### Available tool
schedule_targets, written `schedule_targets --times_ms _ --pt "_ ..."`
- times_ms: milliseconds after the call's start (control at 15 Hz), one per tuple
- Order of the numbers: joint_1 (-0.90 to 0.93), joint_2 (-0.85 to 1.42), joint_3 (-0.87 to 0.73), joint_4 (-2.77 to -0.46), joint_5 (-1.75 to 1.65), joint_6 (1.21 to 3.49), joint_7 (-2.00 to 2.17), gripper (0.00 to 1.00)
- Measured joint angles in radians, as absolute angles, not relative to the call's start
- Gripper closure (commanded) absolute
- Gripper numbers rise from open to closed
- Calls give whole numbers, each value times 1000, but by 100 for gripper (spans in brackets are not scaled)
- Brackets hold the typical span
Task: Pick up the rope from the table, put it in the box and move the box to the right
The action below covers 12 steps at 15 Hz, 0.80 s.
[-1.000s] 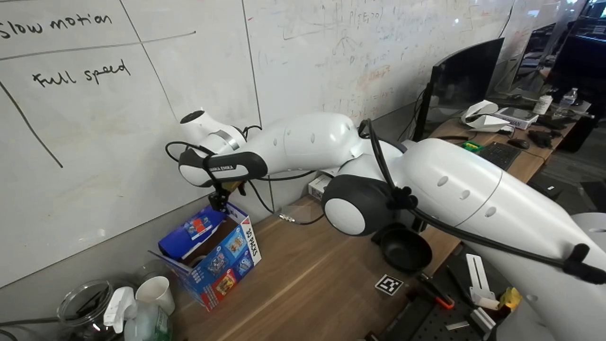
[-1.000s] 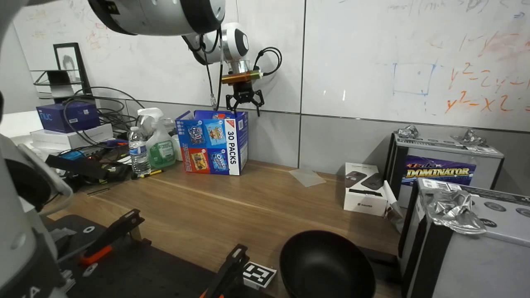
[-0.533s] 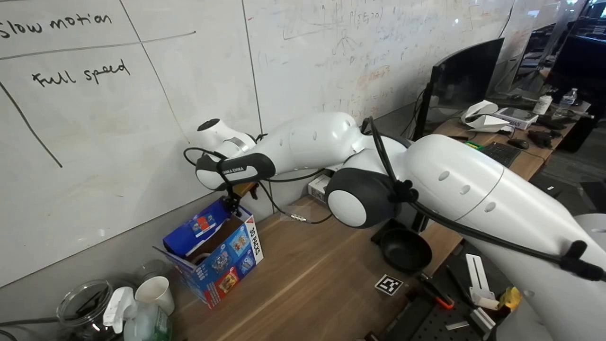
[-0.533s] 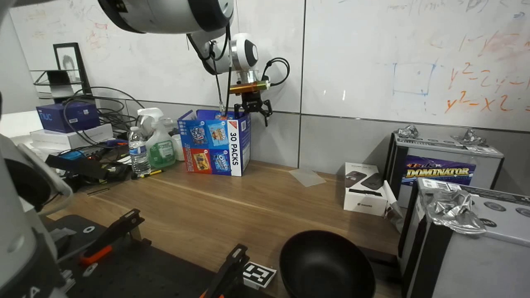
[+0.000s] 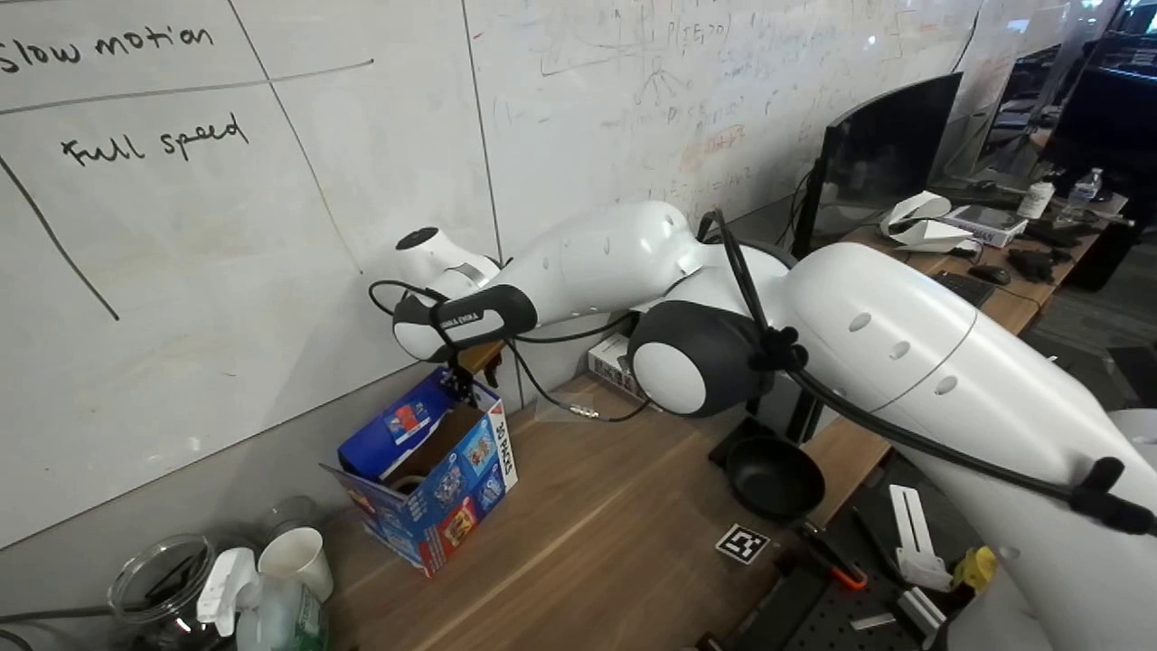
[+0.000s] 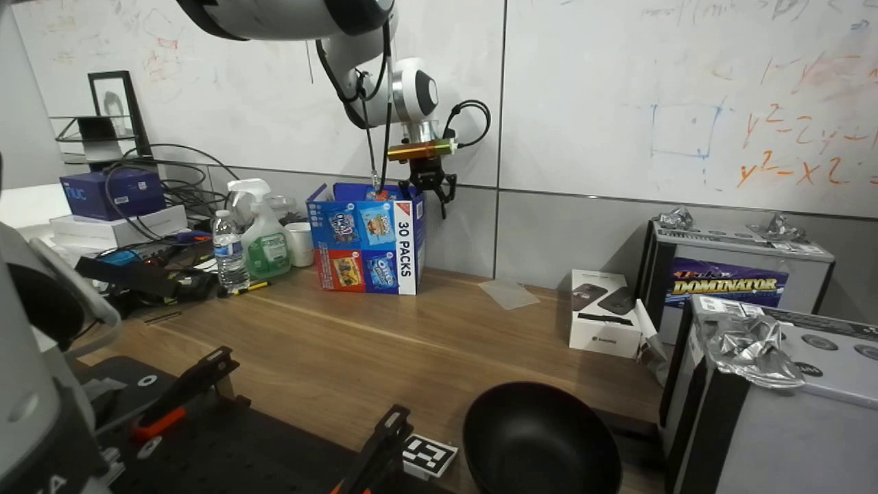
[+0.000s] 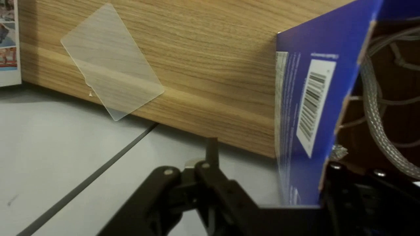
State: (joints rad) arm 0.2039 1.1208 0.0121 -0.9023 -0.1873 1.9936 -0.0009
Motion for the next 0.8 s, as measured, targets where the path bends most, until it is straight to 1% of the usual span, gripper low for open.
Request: schedule_targets --times_ms 133,333,400,533,667,800 --pt "197 1100 3 -939 -191 1994 2 87" --pt "189 1057 -45 -1021 -208 1995 27 96" --pt "185 1038 -66 -1057 -217 1998 43 97" --pt "173 994 -107 -1138 -227 2009 78 92" --pt "149 946 -138 -1226 -230 2021 112 90" --pt "119 893 -158 -1314 -230 2039 143 91"
